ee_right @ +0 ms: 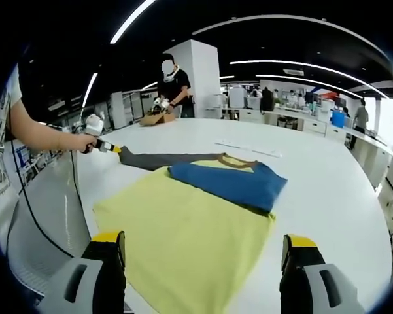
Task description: Fold the garment on the visible template until the final outline fits inside the template.
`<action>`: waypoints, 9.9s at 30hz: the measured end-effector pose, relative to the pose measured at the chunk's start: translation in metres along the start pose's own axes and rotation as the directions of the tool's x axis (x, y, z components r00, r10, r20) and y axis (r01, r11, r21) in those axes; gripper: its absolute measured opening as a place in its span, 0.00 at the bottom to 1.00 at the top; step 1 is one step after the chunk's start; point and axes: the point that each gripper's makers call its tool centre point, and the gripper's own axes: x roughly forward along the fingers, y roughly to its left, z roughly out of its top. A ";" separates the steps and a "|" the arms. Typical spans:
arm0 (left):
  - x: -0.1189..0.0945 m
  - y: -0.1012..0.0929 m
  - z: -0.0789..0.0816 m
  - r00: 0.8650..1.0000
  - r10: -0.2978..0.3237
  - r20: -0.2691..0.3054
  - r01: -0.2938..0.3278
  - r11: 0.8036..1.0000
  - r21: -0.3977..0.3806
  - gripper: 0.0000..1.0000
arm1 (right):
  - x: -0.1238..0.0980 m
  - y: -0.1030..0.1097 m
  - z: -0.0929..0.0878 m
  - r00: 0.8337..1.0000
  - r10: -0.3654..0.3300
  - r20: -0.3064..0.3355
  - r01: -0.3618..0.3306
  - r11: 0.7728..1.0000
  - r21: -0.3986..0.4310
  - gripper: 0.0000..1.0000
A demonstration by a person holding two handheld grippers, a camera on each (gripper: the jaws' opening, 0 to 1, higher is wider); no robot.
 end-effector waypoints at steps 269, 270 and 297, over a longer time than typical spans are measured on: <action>-0.087 -0.345 -0.062 0.598 -0.799 -0.059 0.761 0.543 0.355 0.95 | -0.007 0.039 -0.035 0.967 0.205 -0.149 -0.220 0.972 -0.088 0.97; -0.090 -0.342 -0.063 0.596 -0.800 -0.062 0.763 0.541 0.353 0.94 | -0.007 0.039 -0.036 0.967 0.205 -0.151 -0.219 0.972 -0.089 0.96; -0.124 -0.266 -0.130 0.649 -0.715 -0.260 0.729 0.487 0.481 0.68 | -0.020 0.035 -0.067 0.954 0.184 -0.238 -0.218 0.968 -0.126 0.74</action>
